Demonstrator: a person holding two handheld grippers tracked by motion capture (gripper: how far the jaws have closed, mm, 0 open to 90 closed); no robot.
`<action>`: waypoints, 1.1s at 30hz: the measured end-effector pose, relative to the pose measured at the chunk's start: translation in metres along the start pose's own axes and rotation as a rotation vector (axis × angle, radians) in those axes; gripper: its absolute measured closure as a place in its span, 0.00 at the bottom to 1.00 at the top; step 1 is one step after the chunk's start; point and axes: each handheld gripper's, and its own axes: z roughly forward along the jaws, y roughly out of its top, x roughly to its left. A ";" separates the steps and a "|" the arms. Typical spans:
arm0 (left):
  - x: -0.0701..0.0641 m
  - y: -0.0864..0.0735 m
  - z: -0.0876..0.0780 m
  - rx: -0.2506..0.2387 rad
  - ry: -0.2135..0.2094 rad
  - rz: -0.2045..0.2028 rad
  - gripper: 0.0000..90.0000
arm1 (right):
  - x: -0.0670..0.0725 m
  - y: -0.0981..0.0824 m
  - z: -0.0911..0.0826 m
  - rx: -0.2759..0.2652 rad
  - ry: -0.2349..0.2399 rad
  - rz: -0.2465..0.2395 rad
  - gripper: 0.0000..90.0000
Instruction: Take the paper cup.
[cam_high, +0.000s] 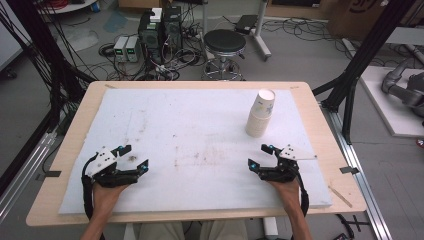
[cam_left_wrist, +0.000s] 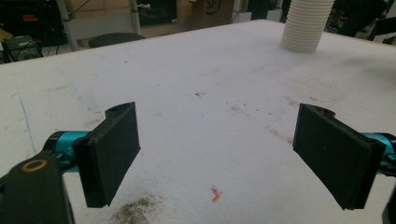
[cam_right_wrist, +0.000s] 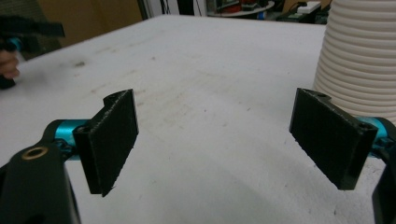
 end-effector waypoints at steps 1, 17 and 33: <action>0.000 0.000 0.000 0.003 0.000 0.001 0.16 | -0.002 0.000 -0.002 -0.013 0.009 0.015 0.18; 0.000 0.000 0.001 0.012 0.000 -0.002 0.16 | -0.012 0.069 -0.042 -0.082 -0.045 -0.051 0.18; 0.000 0.001 0.002 0.019 -0.001 0.001 0.16 | -0.029 0.149 -0.057 -0.044 -0.093 -0.097 0.18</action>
